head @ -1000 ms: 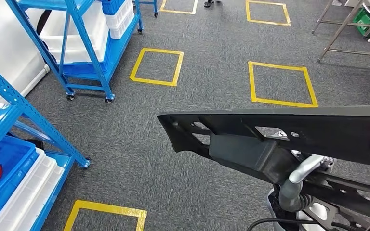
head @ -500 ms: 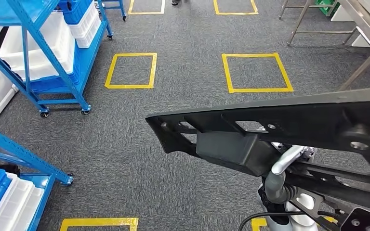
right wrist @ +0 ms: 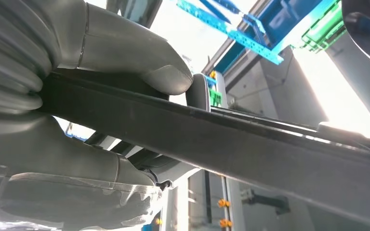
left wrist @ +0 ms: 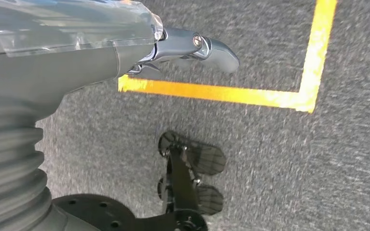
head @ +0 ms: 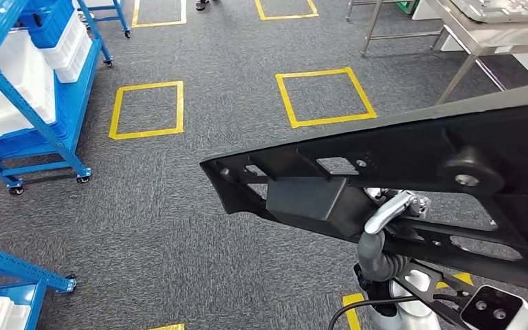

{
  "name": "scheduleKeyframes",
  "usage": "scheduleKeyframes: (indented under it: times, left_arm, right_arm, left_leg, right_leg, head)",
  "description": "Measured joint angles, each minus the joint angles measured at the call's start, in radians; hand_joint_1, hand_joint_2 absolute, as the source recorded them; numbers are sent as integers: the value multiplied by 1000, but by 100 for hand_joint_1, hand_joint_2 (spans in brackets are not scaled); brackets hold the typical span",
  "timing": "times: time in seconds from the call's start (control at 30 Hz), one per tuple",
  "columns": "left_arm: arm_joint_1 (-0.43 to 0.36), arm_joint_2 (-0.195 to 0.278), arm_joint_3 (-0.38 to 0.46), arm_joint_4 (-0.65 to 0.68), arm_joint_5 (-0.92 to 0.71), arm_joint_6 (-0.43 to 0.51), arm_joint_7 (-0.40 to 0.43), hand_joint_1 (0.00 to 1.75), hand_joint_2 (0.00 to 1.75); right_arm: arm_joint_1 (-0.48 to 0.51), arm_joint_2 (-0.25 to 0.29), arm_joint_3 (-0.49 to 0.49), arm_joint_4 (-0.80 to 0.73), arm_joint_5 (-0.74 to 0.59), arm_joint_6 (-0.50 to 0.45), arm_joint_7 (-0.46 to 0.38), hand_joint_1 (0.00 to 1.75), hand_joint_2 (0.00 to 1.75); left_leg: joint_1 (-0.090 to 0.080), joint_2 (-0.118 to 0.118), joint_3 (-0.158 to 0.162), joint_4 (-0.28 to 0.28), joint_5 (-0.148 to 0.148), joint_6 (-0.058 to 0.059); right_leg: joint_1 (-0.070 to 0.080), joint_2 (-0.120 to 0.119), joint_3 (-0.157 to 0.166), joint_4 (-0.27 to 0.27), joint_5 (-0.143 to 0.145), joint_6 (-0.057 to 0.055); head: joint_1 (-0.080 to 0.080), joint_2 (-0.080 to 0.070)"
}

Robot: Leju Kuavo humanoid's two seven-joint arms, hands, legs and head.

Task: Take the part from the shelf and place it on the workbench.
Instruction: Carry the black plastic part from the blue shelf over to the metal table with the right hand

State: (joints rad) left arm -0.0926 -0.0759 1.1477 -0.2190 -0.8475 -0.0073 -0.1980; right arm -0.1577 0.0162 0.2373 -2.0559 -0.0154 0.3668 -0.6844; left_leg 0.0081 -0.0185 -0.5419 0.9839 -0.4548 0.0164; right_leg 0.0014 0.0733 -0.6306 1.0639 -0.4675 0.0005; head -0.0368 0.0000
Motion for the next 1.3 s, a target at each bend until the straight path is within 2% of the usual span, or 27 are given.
scheduleKeyframes:
  times: [0.07, 0.1, 0.13, 0.17, 0.2, 0.27, 0.3, 0.37, 0.43, 0.5, 0.57, 0.6, 0.63, 0.67, 0.7, 0.73, 0.8, 0.87, 0.93, 0.97, 1.0, 1.07, 1.13, 1.17, 1.2, 1.23, 1.3]
  left_arm:
    - [2, 0, 1, 0, 0, -2, 1, 0, 175]
    - [3, 0, 2, 0, -1, -3, 1, 0, 175]
    - [3, 0, 2, 0, -1, -5, 1, 0, 175]
    - [3, 0, 2, 0, -2, -6, 1, 0, 175]
    - [2, 0, 2, 0, -3, -8, 1, 0, 175]
    - [0, -2, 2, 0, -7, -9, 1, 0, 175]
    - [-1, -3, 2, 0, -9, -10, 1, 0, 175]
    - [-2, -4, 2, 0, -10, -10, 1, 0, 175]
    - [-5, -5, 2, 0, -10, -9, 1, 0, 175]
    - [-8, -7, 2, 0, -10, -8, 2, 0, 175]
    - [-8, -8, 2, 0, -9, -7, 4, 0, 175]
    - [-7, -8, 2, 0, -8, -6, 6, 0, 175]
    - [-4, -9, 2, 0, -8, -6, 7, 0, 175]
    - [-3, -9, 2, 0, -8, -5, 7, 0, 175]
    - [-2, -9, 2, 0, -7, -4, 7, 0, 175]
    - [-2, -8, 2, 0, -7, -4, 7, 0, 175]
    - [-2, -8, 2, 0, -7, -4, 7, 0, 175]
    - [-2, -8, 3, 0, -5, -4, 7, 0, 175]
    - [-4, -9, 4, 0, -4, -4, 7, 0, 175]
    - [-6, -9, 4, 0, -4, -4, 6, 0, 175]
    - [-7, -10, 4, 0, -3, -4, 6, 0, 175]
    - [-6, -10, 6, 0, -2, -4, 5, 0, 175]
    - [-3, -10, 8, 0, -2, -4, 4, 0, 175]
    - [-2, -10, 8, 0, -1, -4, 4, 0, 175]
    - [-2, -10, 8, 0, -1, -4, 5, 0, 175]
    - [-3, -11, 8, 0, 0, -4, 5, 0, 175]
    - [-4, -12, 9, 0, 2, -4, 7, 0, 175]
  right_arm:
    - [-13, -1, 16, -3, 5, -30, 0, 175, 175]
    - [-18, -2, 26, -3, 8, -45, 0, 175, 175]
    - [-21, -4, 34, -3, 12, -58, 0, 175, 175]
    - [-24, -5, 42, -3, 14, -69, 0, 175, 175]
    - [-28, -6, 50, -3, 15, -78, 0, 175, 175]
    - [-39, -9, 62, -3, 16, -91, 0, 175, 175]
    - [-44, -10, 67, -3, 16, -96, 0, 175, 175]
    - [-50, -12, 75, -3, 15, -107, 0, 175, 175]
    - [-52, -16, 80, -3, 11, -116, 0, 175, 175]
    - [-56, -19, 83, -2, 6, -124, 0, 175, 175]
    - [-59, -20, 87, 0, 2, -135, 0, 175, 175]
    - [-60, -21, 89, 3, 0, -141, 0, 175, 175]
    - [-59, -21, 91, 5, -1, -148, 0, 175, 175]
    - [-59, -23, 93, 7, -1, -154, 0, 175, 175]
    - [-58, -24, 95, 9, -1, -160, 0, 175, 175]
    - [-58, -25, 98, 10, 0, -166, 0, 175, 175]
    - [-59, -26, 102, 11, 2, -174, 0, 175, 175]
    - [-59, -27, 106, 12, 6, -178, 0, 175, 175]
    - [-58, -28, 108, 14, 11, -183, 0, 175, 175]
    - [-58, -29, 108, 14, 13, -186, 0, 175, 175]
    - [-59, -30, 109, 14, 15, -189, 0, 175, 175]
    - [-60, -32, 112, 15, 16, -192, 0, 175, 175]
    - [-58, -33, 115, 17, 17, -194, 0, 175, 175]
    - [-57, -34, 117, 18, 17, -196, 0, 175, 175]
    - [-56, -34, 118, 20, 17, -199, 0, 175, 175]
    - [-55, -35, 119, 21, 17, -201, 0, 175, 175]
    - [-56, -36, 124, 21, 17, -205, 0, 175, 175]
  left_leg:
    - [-2, 24, 0, -5, 3, 5]
    - [-3, 36, 0, -5, 2, 6]
    - [-4, 48, 0, -4, 1, 6]
    - [-4, 59, 0, -4, 0, 5]
    - [-4, 70, 1, -3, -2, 3]
    - [-6, 88, 4, 1, -8, -4]
    - [-8, 95, 5, 3, -11, -8]
    - [-11, 110, 8, 6, -17, -19]
    - [-8, 121, 11, 7, -22, -30]
    - [-4, 91, -2, 47, -52, -40]
    - [0, 44, -56, 167, -116, -46]
    - [1, 32, -92, 239, -145, -47]
    - [1, 28, -121, 292, -159, -47]
    - [1, 26, -133, 309, -152, -46]
    - [1, 24, -126, 284, -125, -43]
    - [1, 17, -100, 221, -83, -40]
    - [3, -21, -39, 79, -20, -32]
    - [1, -45, -12, 19, -7, -27]
    - [1, -29, -10, 11, -4, -18]
    - [2, -18, -8, 6, 0, -12]
    - [3, -7, -6, 0, 3, -5]
    - [2, 15, -5, -6, 7, 4]
    - [-1, 40, -7, -5, 5, 6]
    - [-1, 53, -7, -5, 4, 6]
    - [-1, 65, -6, -5, 3, 5]
    - [-1, 75, -4, -4, 1, 3]
    - [-4, 93, 0, 0, -5, -5]
  right_leg:
    - [-1, -49, -60, 123, -65, 4]
    - [-3, -58, -91, 187, -90, 7]
    - [-6, -63, -110, 229, -99, 9]
    - [-9, -67, -111, 232, -90, 11]
    - [-11, -72, -89, 192, -64, 12]
    - [-10, -105, -12, 48, -5, 9]
    - [-7, -120, 18, -9, 12, 5]
    - [0, -129, 36, -49, 15, -5]
    - [-1, -108, 35, -53, 19, -15]
    - [-5, -90, 39, -60, 23, -26]
    - [-7, -70, 40, -63, 25, -33]
    - [-5, -58, 40, -62, 26, -35]
    - [-4, -45, 40, -62, 26, -35]
    - [-2, -32, 40, -61, 26, -35]
    - [-2, -19, 41, -60, 25, -35]
    - [-2, -6, 43, -59, 25, -34]
    - [-2, 18, 44, -56, 24, -29]
    - [-5, 38, 39, -55, 26, -18]
    - [-8, 53, 33, -56, 29, -4]
    - [-7, 41, 30, -49, 24, 1]
    - [-5, 16, 19, -27, 8, 6]
    - [-5, -43, -32, 80, -53, 14]
    - [-10, -62, -95, 210, -107, 22]
    - [-13, -65, -108, 237, -109, 25]
    - [-14, -69, -97, 219, -90, 26]
    - [-15, -78, -67, 162, -58, 26]
    - [-10, -117, 13, 13, -1, 19]
  head:
    - [0, 0]
    - [0, 0]
    - [0, 0]
    - [0, 0]
    - [0, 0]
    - [0, 0]
    - [0, 0]
    - [0, 0]
    - [0, 0]
    - [0, 0]
    - [0, 0]
    - [0, 0]
    - [0, 0]
    - [0, 0]
    - [0, 0]
    - [0, 0]
    - [0, 0]
    - [0, 0]
    - [0, 0]
    - [0, 0]
    - [0, 0]
    - [0, 0]
    - [0, 0]
    - [0, 0]
    - [0, 0]
    - [0, 0]
    - [0, 0]
